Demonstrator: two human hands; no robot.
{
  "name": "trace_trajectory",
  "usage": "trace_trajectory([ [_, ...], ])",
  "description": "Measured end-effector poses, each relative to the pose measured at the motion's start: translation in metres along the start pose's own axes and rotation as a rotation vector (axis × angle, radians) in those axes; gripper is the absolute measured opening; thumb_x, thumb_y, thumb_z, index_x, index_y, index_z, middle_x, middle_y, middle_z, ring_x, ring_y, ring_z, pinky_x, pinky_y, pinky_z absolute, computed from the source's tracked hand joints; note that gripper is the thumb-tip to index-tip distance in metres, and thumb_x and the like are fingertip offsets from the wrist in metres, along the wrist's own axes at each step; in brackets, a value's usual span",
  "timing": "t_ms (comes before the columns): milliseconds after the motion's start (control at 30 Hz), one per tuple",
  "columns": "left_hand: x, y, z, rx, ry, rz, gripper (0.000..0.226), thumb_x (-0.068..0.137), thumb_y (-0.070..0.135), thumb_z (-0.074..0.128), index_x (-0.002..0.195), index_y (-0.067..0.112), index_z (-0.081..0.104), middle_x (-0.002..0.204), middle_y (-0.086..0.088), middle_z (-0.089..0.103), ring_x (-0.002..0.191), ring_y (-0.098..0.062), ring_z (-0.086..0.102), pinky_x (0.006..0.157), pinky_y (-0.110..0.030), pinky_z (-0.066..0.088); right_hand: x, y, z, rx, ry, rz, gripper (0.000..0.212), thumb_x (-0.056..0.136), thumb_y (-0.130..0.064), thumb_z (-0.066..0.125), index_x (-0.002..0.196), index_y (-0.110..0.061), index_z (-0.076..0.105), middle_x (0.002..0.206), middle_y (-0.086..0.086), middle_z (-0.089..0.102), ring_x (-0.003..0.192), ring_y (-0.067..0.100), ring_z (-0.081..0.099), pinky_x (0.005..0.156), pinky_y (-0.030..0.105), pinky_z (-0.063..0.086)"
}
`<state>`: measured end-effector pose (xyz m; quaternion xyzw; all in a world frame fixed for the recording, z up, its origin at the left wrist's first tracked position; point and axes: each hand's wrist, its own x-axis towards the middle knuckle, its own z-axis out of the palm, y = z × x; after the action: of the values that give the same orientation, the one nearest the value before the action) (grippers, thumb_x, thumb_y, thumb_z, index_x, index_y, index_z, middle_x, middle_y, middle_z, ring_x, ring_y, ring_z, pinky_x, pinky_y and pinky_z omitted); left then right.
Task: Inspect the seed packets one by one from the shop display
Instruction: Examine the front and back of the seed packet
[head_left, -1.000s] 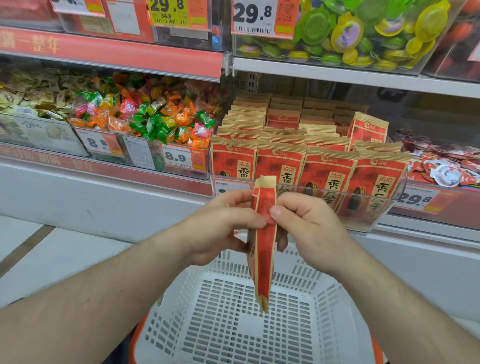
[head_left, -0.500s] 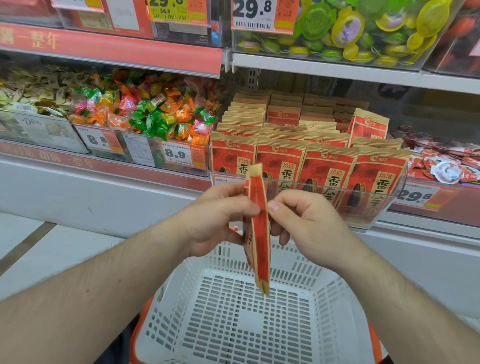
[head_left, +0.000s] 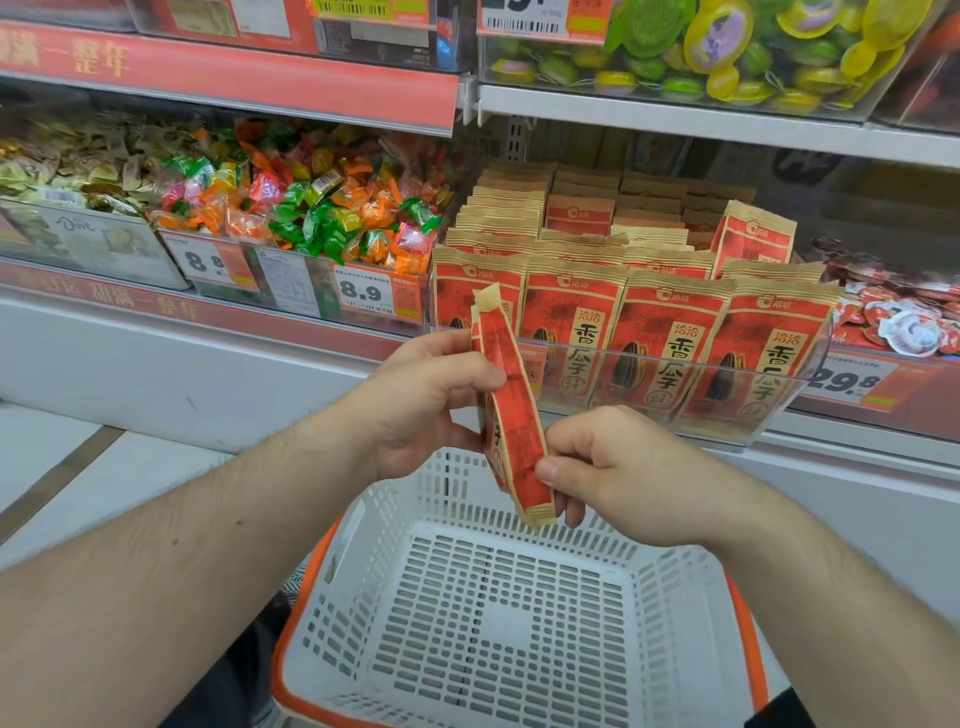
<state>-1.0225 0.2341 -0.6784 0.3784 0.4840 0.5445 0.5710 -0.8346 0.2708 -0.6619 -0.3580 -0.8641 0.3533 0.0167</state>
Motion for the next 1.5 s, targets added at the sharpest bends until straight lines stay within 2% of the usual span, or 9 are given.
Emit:
trace_trajectory([
  [133,0.001,-0.001,0.0,-0.022,-0.01,-0.022,0.031,0.063,0.009,0.062,0.094,0.012,0.064,0.081,-0.004,0.068,0.071,-0.017,0.066,0.065,-0.049,0.058,-0.001,-0.001,-0.002,0.03,-0.019,0.008,0.027,0.1,-0.019,0.053,0.081,-0.005,0.066,0.072,0.001,0.07,0.065,0.01,0.069,0.077,0.044,0.057],
  [467,0.002,-0.001,0.0,-0.047,0.017,-0.03,0.043,0.064,0.009,0.063,0.107,0.009,0.061,0.08,-0.004,0.069,0.073,-0.018,0.067,0.063,-0.049,0.057,-0.002,-0.003,-0.003,0.033,0.045,0.044,0.032,0.098,-0.023,0.056,0.071,-0.007,0.064,0.066,0.002,0.07,0.06,0.013,0.069,0.067,0.04,0.058],
  [600,0.003,-0.001,0.001,-0.029,0.1,0.014,0.028,0.071,0.005,0.075,0.096,0.014,0.064,0.087,-0.004,0.069,0.078,-0.019,0.067,0.07,-0.057,0.058,-0.002,-0.004,0.0,-0.001,0.201,0.088,0.035,0.082,-0.039,0.073,0.062,-0.013,0.063,0.05,-0.005,0.062,0.044,0.008,0.053,0.047,0.024,0.044],
  [700,0.003,-0.002,0.004,-0.042,0.159,0.037,0.022,0.083,0.0,0.07,0.098,0.015,0.064,0.087,-0.003,0.07,0.08,-0.018,0.069,0.076,-0.061,0.057,0.0,-0.005,0.007,-0.062,0.301,0.093,0.04,0.069,-0.059,0.074,0.065,-0.021,0.063,0.052,-0.007,0.062,0.046,0.005,0.053,0.048,0.023,0.04],
  [900,0.0,-0.001,0.005,-0.006,0.208,0.019,0.04,0.078,0.004,0.077,0.114,0.011,0.062,0.093,-0.003,0.072,0.089,-0.02,0.07,0.072,-0.056,0.058,0.006,-0.008,0.017,-0.144,0.396,0.07,0.032,0.08,-0.056,0.065,0.063,-0.031,0.055,0.053,-0.004,0.059,0.051,0.008,0.057,0.051,0.025,0.047],
  [1067,-0.003,-0.001,0.011,0.147,0.213,-0.056,0.058,0.063,0.031,0.088,0.113,0.019,0.062,0.098,0.002,0.071,0.098,-0.024,0.068,0.087,-0.058,0.051,0.008,-0.007,0.027,-0.335,0.419,-0.004,0.034,0.087,-0.052,0.056,0.073,-0.021,0.057,0.056,-0.004,0.054,0.062,0.021,0.058,0.058,0.033,0.047],
  [1233,-0.006,0.001,0.014,0.149,0.182,-0.082,0.051,0.058,0.016,0.06,0.105,-0.004,0.056,0.086,-0.015,0.06,0.069,-0.028,0.063,0.073,-0.052,0.059,0.011,-0.01,0.03,-0.362,0.421,-0.091,0.037,0.079,-0.061,0.06,0.076,-0.024,0.056,0.06,-0.005,0.058,0.065,0.02,0.058,0.062,0.032,0.045],
  [1367,-0.006,0.0,0.009,0.067,0.159,-0.123,0.046,0.052,0.005,0.048,0.096,-0.002,0.06,0.088,-0.023,0.061,0.077,-0.034,0.061,0.074,-0.042,0.051,0.012,0.0,0.022,-0.017,0.336,0.02,0.034,0.073,-0.059,0.072,0.074,-0.025,0.066,0.062,-0.01,0.066,0.057,0.002,0.059,0.06,0.031,0.052],
  [1500,-0.004,-0.004,0.011,-0.012,0.123,-0.146,0.035,0.081,-0.008,0.04,0.102,0.002,0.067,0.095,-0.017,0.072,0.081,-0.031,0.069,0.077,-0.04,0.056,0.015,0.01,0.019,0.078,0.382,0.047,0.028,0.078,-0.04,0.079,0.066,-0.021,0.063,0.052,-0.012,0.057,0.048,0.001,0.048,0.051,0.022,0.042],
])
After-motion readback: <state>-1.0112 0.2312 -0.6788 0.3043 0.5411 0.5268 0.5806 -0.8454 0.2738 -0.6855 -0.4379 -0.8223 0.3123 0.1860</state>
